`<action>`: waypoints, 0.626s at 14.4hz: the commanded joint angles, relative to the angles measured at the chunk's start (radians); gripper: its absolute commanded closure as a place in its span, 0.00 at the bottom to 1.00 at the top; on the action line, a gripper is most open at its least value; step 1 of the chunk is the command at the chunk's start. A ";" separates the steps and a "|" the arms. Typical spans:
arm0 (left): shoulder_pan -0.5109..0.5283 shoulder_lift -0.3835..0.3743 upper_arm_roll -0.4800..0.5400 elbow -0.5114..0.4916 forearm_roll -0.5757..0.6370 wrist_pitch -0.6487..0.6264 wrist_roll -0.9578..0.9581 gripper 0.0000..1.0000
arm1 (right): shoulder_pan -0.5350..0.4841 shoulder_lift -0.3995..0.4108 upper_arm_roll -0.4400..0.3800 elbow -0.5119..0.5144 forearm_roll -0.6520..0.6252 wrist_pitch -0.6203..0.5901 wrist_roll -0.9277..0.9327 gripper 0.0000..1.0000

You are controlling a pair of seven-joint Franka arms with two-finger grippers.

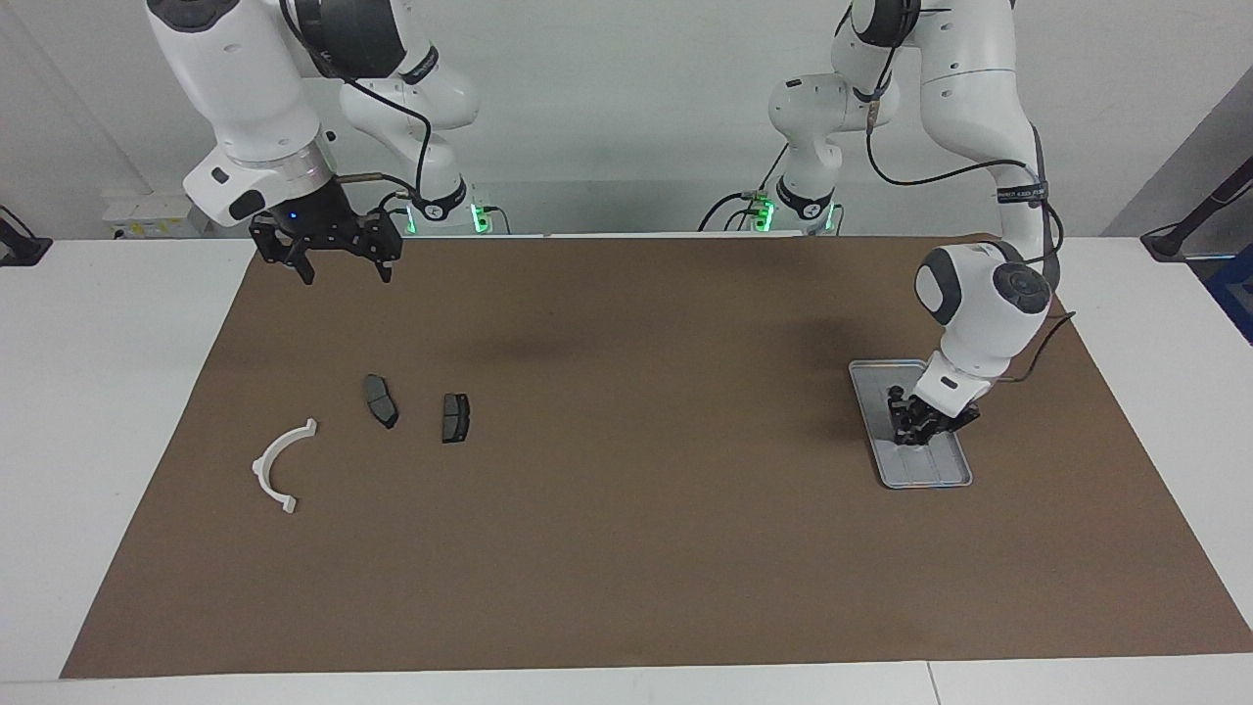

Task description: Pick bearing gear from pile to tray

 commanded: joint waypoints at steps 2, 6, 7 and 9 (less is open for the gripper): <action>0.011 -0.021 -0.006 0.094 -0.015 -0.090 0.013 0.03 | -0.005 -0.022 -0.004 -0.025 0.004 0.017 -0.022 0.00; 0.015 -0.158 -0.006 0.179 -0.015 -0.226 -0.162 0.00 | 0.004 -0.022 -0.002 -0.025 0.004 0.018 -0.023 0.00; 0.020 -0.195 -0.004 0.199 -0.015 -0.289 -0.171 0.00 | 0.004 -0.022 -0.002 -0.025 0.006 0.017 -0.023 0.00; 0.041 -0.283 -0.004 0.220 -0.017 -0.380 -0.215 0.00 | 0.004 -0.022 -0.002 -0.025 0.006 0.017 -0.023 0.00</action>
